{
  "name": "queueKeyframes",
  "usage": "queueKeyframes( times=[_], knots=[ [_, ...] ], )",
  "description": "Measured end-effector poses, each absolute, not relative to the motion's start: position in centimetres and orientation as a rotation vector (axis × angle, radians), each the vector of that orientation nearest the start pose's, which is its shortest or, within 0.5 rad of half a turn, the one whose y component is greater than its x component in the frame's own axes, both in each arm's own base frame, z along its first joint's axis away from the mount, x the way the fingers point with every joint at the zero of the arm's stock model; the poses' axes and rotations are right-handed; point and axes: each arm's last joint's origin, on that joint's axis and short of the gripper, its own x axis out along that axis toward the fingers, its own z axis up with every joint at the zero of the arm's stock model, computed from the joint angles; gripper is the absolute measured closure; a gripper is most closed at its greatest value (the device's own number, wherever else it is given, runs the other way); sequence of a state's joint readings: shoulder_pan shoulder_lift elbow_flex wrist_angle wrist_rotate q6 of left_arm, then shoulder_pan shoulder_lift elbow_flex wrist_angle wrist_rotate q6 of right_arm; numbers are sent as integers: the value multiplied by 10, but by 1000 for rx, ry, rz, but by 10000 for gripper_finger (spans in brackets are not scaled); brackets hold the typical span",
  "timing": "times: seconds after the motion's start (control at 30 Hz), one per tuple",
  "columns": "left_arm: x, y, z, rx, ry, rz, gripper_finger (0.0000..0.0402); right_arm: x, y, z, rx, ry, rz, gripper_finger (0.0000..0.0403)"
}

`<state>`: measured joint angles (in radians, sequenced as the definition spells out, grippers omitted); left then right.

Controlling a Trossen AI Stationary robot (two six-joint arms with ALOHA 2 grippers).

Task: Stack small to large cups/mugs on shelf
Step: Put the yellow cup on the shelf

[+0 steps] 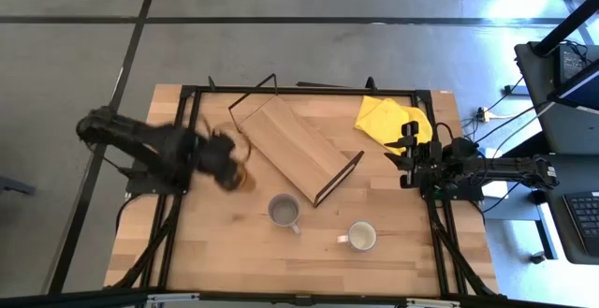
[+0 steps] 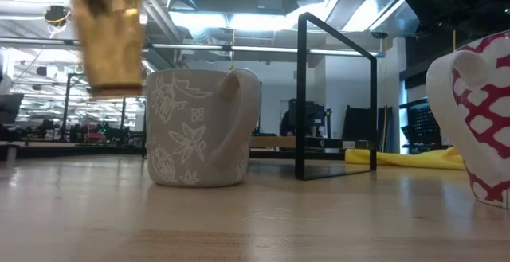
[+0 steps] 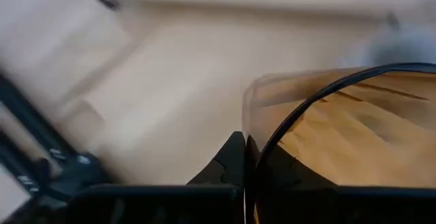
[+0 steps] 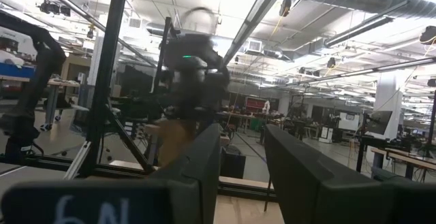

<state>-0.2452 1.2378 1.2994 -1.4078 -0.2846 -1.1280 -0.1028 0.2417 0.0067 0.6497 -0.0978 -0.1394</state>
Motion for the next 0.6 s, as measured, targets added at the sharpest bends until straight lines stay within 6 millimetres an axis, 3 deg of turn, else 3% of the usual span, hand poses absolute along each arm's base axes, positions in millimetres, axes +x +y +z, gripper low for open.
queueKeyframes(
  times=[0.13,0.37,0.6],
  knots=[
    [204,8,342,-614,1034,774,399,104,-8,207,-179,-412,-34,286],
    [237,86,379,-553,1030,817,399,104,-8,207,-179,-412,-34,286],
    [259,139,366,-598,1184,780,397,104,-8,207,-179,-411,-34,286]
  ],
)
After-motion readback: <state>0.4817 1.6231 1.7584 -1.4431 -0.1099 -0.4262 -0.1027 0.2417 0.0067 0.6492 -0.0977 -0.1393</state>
